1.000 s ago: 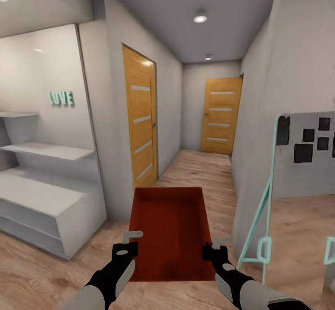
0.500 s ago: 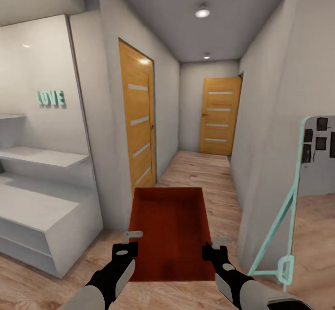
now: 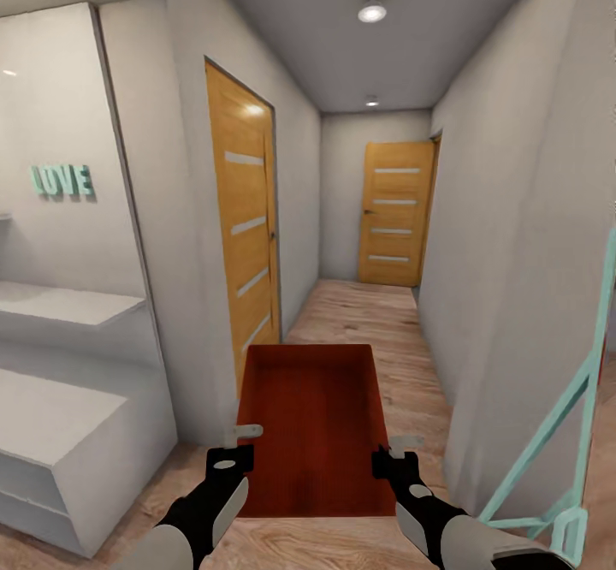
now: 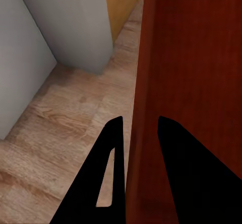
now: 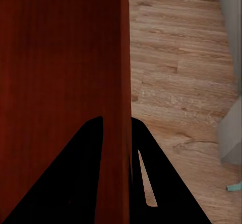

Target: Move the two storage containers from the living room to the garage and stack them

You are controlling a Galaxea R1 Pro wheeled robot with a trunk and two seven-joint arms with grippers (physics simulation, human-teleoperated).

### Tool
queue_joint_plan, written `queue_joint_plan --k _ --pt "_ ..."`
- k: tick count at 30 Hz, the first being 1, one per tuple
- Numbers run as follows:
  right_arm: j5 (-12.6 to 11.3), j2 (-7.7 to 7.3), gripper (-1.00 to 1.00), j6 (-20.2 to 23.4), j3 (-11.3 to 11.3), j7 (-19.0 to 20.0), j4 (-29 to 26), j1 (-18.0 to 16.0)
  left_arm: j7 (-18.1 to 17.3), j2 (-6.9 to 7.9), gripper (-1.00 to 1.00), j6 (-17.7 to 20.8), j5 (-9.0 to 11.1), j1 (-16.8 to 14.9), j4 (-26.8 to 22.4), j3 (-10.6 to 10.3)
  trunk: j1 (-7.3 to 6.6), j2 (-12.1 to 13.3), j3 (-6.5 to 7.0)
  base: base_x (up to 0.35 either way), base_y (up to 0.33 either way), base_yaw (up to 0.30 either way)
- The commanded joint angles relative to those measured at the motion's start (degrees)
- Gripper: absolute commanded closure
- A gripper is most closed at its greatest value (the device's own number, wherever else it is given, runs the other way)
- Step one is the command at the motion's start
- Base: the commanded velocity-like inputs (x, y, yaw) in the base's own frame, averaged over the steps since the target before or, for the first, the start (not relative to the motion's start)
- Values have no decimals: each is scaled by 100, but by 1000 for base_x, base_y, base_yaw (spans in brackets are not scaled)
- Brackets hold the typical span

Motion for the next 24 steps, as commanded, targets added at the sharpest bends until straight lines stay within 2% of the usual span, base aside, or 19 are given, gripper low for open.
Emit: queue_joint_plan --k 1,11,24 --pt "43 14 100 -2 -67 14 17 -5 41 1 100 28 -17 -4 -59 -1 5 -8 -10 317 181 -239" --pt "51 14 100 -2 -67 14 17 -5 38 1 100 25 -17 -4 -59 -1 5 -8 -10 317 172 -242" --pt "47 14 100 -2 -67 14 17 -3 37 1 100 28 -17 -4 -56 -1 5 -8 -10 317 99 -243"
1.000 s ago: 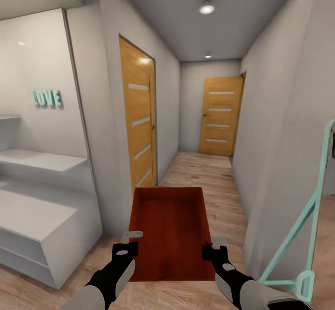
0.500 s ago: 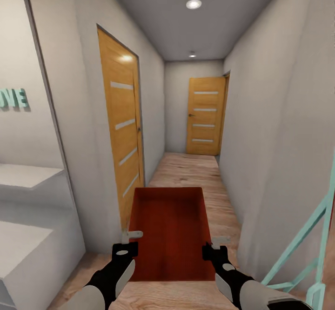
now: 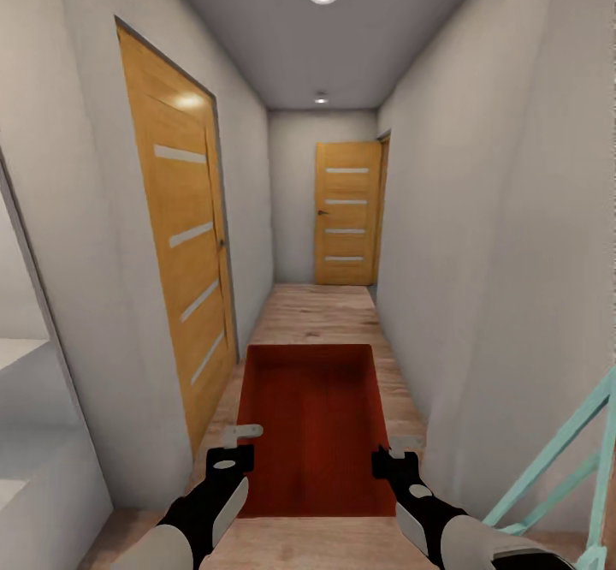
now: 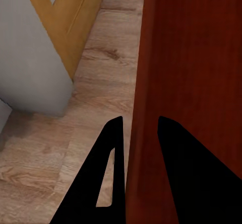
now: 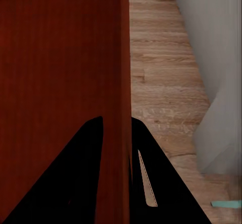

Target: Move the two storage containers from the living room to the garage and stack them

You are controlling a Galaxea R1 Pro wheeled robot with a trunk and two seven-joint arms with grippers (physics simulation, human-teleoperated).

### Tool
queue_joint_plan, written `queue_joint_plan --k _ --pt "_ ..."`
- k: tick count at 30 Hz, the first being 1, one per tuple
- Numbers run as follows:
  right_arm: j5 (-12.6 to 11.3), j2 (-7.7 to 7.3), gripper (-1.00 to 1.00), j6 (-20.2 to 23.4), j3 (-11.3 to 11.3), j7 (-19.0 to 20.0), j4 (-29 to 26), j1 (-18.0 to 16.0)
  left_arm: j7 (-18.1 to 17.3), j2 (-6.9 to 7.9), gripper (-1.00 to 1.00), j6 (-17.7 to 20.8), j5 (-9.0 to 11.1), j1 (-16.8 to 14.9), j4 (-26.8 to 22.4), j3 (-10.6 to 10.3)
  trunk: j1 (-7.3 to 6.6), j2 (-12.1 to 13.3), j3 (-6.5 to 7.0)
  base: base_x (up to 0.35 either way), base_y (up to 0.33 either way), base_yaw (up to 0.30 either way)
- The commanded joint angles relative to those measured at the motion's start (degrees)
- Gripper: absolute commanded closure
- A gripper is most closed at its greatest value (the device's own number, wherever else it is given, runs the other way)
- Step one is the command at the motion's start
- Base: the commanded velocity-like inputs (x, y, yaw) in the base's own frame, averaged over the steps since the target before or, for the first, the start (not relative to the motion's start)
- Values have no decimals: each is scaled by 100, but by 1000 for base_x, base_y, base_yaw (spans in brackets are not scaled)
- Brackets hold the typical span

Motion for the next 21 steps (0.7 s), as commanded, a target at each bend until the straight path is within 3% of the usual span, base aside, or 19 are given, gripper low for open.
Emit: queue_joint_plan --k 1,7,21 --pt "47 13 100 -1 -63 15 16 -5 42 1 100 26 -11 -5 -55 -5 5 -8 -10 319 81 -243" --pt "49 16 100 -1 -63 15 16 -6 42 1 100 24 -11 -5 -50 -5 5 -8 -10 319 77 -183" --pt "41 14 100 -1 -63 15 18 -6 42 1 100 23 -11 -5 -49 -5 5 -8 -10 319 74 -9"
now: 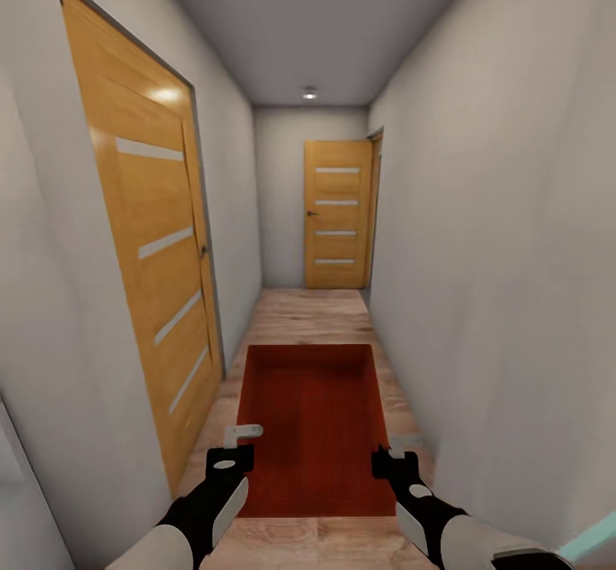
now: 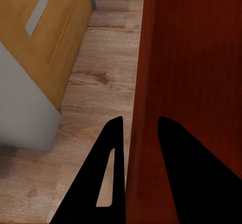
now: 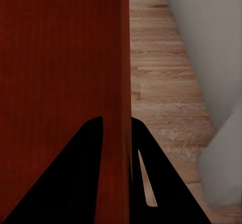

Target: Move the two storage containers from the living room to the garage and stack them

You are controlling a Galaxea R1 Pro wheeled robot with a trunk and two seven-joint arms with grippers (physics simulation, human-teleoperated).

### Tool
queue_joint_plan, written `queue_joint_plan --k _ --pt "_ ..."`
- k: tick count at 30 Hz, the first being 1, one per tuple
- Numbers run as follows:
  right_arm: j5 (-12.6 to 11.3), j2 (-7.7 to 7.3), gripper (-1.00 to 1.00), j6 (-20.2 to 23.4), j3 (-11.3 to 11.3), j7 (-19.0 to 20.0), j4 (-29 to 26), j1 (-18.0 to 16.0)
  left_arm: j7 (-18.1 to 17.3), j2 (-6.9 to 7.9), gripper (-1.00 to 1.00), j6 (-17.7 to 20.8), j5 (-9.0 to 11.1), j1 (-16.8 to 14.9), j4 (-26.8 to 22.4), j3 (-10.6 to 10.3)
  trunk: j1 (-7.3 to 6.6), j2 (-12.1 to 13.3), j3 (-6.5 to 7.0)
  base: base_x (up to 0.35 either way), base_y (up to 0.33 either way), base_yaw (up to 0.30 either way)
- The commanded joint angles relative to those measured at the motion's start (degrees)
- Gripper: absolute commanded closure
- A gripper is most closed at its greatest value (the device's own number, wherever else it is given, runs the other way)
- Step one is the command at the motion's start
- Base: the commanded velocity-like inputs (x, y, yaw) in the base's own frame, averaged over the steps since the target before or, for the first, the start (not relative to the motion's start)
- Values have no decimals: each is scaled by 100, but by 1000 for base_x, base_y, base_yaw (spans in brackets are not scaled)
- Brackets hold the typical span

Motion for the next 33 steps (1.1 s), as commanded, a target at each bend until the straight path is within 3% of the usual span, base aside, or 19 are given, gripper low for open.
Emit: queue_joint_plan --k 1,33 --pt "45 13 100 -2 -69 14 14 -3 40 0 100 24 -14 -6 -48 -5 5 -8 -10 320 74 0" --pt "54 12 100 -2 -69 14 13 -3 40 0 100 26 -14 -6 -48 -5 5 -8 -10 320 35 0"
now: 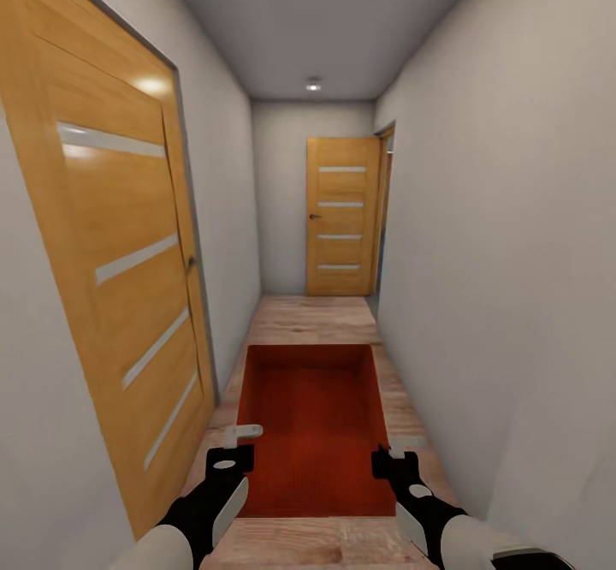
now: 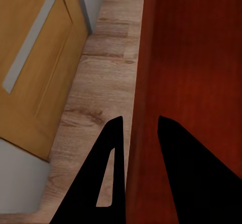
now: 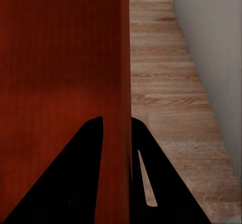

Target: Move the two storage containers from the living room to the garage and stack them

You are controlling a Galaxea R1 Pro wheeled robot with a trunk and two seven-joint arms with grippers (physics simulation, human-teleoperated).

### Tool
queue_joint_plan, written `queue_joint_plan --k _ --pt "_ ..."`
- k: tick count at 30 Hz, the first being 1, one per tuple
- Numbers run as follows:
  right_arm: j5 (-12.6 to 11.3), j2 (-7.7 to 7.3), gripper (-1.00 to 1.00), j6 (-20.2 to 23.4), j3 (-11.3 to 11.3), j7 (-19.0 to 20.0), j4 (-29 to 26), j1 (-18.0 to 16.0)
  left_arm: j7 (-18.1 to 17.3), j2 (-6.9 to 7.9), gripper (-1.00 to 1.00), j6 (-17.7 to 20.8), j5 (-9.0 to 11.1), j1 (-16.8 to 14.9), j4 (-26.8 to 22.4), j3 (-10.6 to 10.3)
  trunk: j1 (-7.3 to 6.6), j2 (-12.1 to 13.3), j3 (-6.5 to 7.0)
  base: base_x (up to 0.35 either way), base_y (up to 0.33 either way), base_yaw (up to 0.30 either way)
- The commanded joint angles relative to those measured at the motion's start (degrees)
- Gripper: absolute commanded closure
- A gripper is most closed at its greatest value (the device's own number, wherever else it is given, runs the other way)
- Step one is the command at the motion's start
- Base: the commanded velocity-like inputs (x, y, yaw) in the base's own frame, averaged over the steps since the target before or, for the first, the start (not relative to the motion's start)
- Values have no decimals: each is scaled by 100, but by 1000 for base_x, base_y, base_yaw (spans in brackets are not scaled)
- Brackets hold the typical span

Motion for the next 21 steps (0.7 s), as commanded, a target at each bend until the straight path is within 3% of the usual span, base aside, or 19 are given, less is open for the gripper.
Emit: queue_joint_plan --k 1,21 --pt "46 14 100 -2 -61 15 15 -3 40 -1 100 23 -13 -6 -44 -6 5 -8 -10 321 0 0" --pt "38 12 100 -2 -61 15 15 -3 40 -1 100 23 -13 -6 -44 -6 5 -8 -10 321 0 0"
